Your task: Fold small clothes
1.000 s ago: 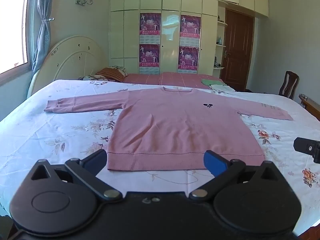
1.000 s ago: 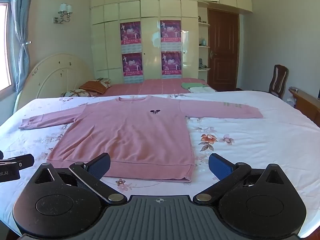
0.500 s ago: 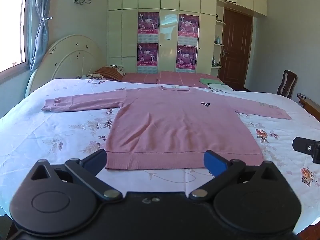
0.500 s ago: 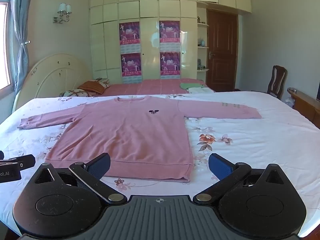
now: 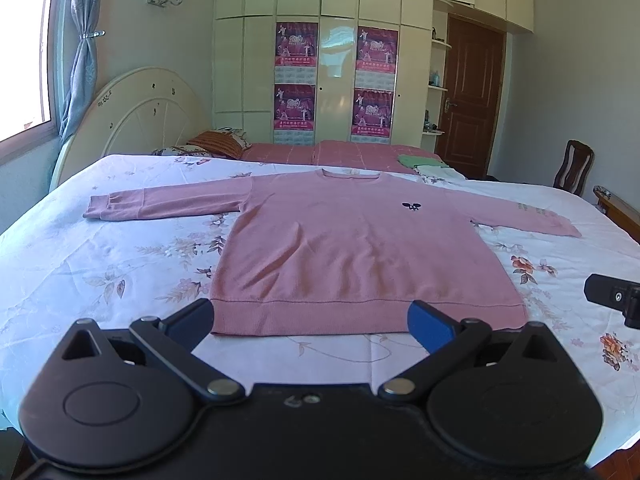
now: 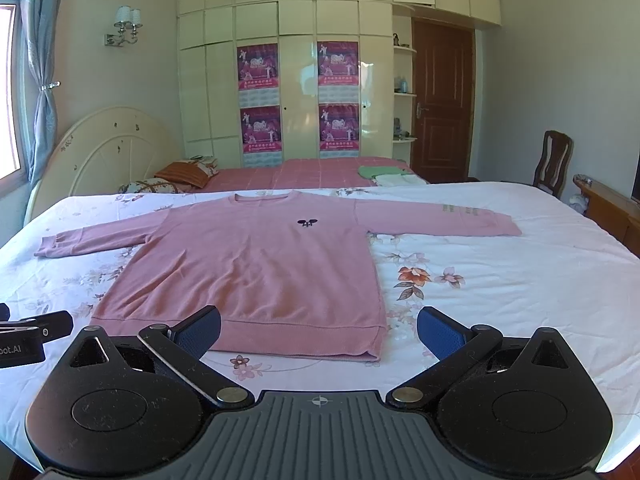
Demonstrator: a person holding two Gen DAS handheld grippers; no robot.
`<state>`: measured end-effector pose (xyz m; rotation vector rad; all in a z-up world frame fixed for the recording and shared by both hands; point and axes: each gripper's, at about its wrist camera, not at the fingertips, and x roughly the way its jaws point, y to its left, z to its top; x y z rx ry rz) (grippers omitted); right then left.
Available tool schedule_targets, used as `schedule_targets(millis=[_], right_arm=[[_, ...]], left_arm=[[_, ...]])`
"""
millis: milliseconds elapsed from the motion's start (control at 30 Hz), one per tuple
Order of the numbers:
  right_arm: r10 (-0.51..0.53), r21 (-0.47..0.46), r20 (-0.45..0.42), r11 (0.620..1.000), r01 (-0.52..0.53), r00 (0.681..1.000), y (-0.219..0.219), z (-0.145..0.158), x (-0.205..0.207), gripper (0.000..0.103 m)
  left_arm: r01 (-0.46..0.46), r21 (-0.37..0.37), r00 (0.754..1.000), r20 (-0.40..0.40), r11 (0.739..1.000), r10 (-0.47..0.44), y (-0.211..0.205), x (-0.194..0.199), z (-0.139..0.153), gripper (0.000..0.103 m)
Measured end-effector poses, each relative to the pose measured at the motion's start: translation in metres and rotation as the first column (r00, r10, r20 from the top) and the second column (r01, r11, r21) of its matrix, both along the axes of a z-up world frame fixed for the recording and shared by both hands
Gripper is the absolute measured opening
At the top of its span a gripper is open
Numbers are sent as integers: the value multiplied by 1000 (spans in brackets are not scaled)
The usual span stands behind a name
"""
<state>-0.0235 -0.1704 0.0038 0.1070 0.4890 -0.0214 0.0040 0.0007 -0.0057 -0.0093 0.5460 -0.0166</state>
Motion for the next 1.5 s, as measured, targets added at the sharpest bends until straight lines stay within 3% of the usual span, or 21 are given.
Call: schedule_targets(millis=[1500], right_arm=[[13,-8,-4,1000,-13,1000,10,-6,9,103]], left_arm=[[-5,2,1000,-3,1000,5,5,0,3,103]])
